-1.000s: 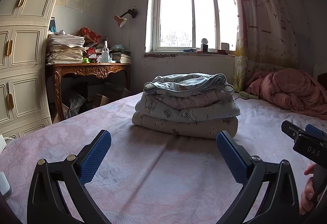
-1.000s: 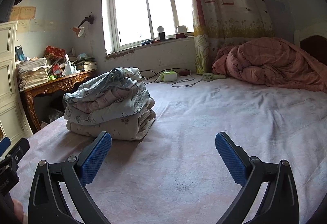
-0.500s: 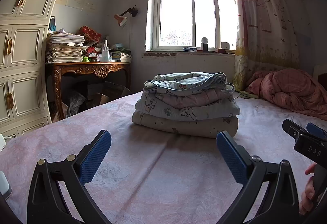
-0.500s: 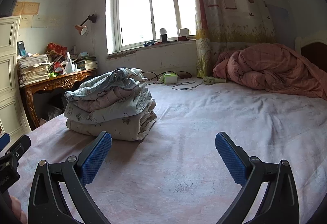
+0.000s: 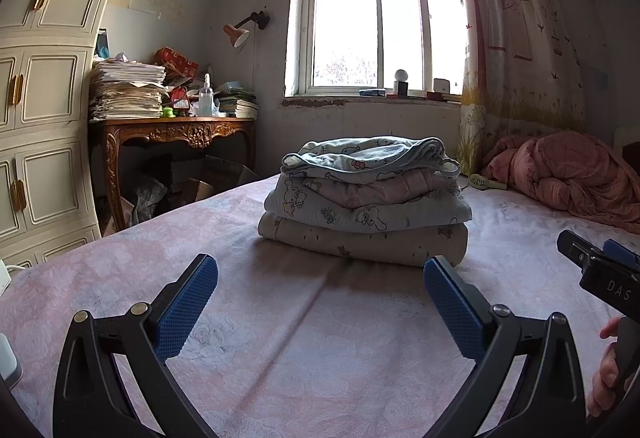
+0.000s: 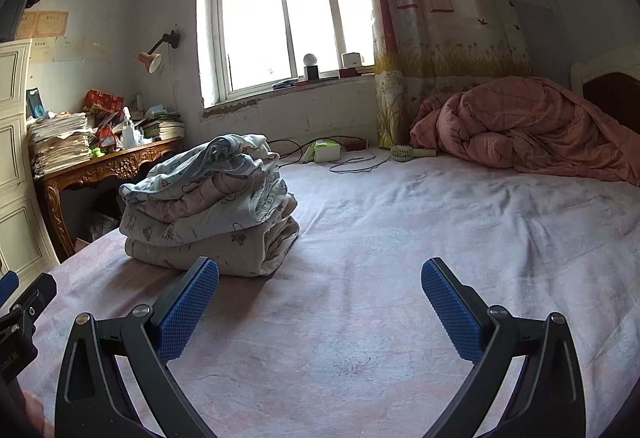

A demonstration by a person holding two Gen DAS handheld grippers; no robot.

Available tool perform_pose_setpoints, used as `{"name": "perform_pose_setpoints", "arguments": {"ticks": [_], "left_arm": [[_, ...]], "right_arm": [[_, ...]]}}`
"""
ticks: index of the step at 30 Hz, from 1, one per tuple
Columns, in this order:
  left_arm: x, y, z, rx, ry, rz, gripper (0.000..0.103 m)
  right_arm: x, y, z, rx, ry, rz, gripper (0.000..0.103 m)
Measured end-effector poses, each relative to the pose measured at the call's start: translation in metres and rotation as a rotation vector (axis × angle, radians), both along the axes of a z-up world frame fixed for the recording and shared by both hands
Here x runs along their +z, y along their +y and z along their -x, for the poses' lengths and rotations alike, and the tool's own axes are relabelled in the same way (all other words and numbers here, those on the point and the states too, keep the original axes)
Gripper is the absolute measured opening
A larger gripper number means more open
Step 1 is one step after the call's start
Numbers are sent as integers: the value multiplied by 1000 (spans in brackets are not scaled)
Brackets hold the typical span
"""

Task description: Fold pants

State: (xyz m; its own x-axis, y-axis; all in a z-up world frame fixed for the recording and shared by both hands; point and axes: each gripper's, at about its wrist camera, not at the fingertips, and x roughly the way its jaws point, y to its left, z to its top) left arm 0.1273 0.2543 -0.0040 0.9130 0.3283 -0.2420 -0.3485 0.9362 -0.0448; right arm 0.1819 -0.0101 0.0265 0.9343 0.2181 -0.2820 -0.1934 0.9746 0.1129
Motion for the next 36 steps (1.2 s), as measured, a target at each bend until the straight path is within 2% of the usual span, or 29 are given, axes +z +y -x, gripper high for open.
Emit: {"name": "perform_pose_setpoints", "arguments": {"ticks": [4,13,36], "left_arm": [[0,2,1,-1,-3,3,102],[-1,-10,0,-4,-5,-53,102],[-1,-11,0,-4,-2,-51,102]], "right_arm": [[0,2,0,7,-1,9,102],[0,3,-1,4,4,1,102],[-2,-2,-5,7,26,-17,102]]}}
